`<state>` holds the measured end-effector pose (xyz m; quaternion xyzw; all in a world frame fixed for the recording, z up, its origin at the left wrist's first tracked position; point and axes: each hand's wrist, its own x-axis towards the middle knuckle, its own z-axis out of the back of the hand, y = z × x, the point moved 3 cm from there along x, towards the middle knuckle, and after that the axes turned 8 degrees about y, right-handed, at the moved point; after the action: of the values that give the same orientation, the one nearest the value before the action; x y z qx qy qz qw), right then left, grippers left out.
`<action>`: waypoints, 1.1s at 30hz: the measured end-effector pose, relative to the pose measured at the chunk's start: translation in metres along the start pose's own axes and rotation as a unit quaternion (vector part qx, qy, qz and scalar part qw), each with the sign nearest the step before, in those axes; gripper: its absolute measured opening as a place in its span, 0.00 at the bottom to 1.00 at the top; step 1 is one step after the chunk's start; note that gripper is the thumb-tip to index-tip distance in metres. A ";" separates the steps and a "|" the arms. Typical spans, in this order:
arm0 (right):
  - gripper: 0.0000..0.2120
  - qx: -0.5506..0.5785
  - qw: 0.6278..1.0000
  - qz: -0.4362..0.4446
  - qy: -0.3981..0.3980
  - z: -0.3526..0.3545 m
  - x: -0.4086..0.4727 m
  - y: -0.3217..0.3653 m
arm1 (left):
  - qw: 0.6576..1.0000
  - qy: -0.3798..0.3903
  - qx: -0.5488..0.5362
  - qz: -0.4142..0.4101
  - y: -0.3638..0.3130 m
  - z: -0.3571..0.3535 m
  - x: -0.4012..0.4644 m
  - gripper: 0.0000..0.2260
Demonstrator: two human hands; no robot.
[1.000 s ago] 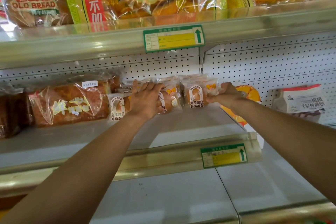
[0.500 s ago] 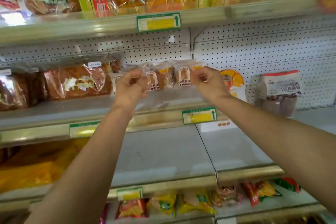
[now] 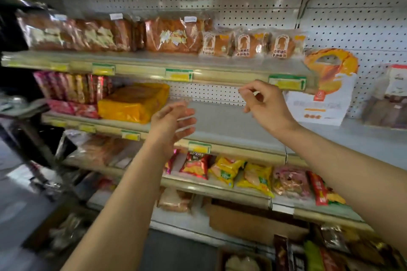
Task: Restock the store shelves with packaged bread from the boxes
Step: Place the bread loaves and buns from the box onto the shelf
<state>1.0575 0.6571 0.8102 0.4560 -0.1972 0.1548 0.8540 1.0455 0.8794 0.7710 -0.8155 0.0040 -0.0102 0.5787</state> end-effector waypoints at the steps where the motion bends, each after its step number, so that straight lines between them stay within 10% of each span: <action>1: 0.07 0.010 1.000 0.001 0.013 -0.014 -0.002 0.006 | 1.000 -0.010 -0.005 0.006 0.002 0.015 -0.005 0.04; 33: 0.07 0.140 0.843 -0.106 0.508 -0.722 0.065 0.117 | 0.889 -0.411 -0.099 0.176 0.015 0.663 -0.002 0.08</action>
<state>1.2037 1.3313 0.5600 0.4464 0.3378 0.2990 0.7728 1.0581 1.5005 0.5383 -0.7854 -0.0898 0.4287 0.4374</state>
